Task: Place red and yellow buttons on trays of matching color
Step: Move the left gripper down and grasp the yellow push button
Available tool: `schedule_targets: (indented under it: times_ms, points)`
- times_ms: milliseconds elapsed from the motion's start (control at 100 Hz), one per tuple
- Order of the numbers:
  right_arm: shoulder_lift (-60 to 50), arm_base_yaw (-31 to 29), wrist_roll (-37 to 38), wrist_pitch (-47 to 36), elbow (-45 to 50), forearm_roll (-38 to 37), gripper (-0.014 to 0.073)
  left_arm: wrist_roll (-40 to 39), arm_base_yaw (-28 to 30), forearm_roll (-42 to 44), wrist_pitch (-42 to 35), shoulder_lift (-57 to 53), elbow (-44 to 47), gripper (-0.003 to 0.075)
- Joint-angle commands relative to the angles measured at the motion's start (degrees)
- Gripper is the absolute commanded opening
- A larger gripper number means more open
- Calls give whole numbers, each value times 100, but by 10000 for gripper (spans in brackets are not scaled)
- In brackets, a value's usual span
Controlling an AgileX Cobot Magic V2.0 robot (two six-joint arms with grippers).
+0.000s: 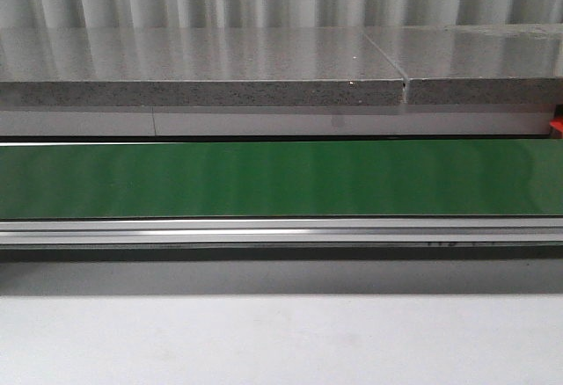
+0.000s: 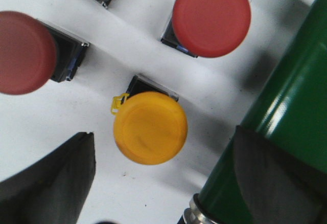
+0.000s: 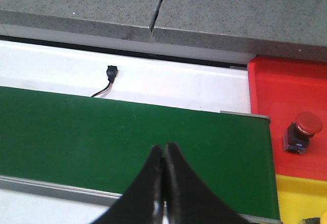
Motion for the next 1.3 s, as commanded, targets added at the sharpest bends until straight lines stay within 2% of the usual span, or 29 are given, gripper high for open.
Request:
schedule_targets:
  times_ms: [0,190,260,330,520,710,980,1130,1290]
  points:
    - [-22,-4,-35,-384,-142,45,-70,-48,21,-25,-165,-85,-171,532]
    - [-22,-4,-35,-384,-142,45,-70,-58,21,-16,-260,95,-171,528]
    - [-22,-4,-35,-384,-142,45,-70,-72,21,-16,-302,105,-171,491]
    - [-22,-4,-35,-384,-142,45,-70,-86,21,-16,-328,105,-171,413]
    - [-22,-4,-35,-384,-142,45,-70,-75,21,-3,-307,77,-171,141]
    - [-22,-4,-35,-384,-142,45,-70,20,21,-3,-266,-451,-171,1]
    - [-22,-4,-35,-384,-142,45,-70,125,-231,-13,29,-1844,-304,-21]
    - [-22,-4,-35,-384,-142,45,-70,327,-785,-13,479,-1901,-619,-21]
    - [-22,-4,-35,-384,-142,45,-70,403,-1364,-2,505,-1767,-633,-21]
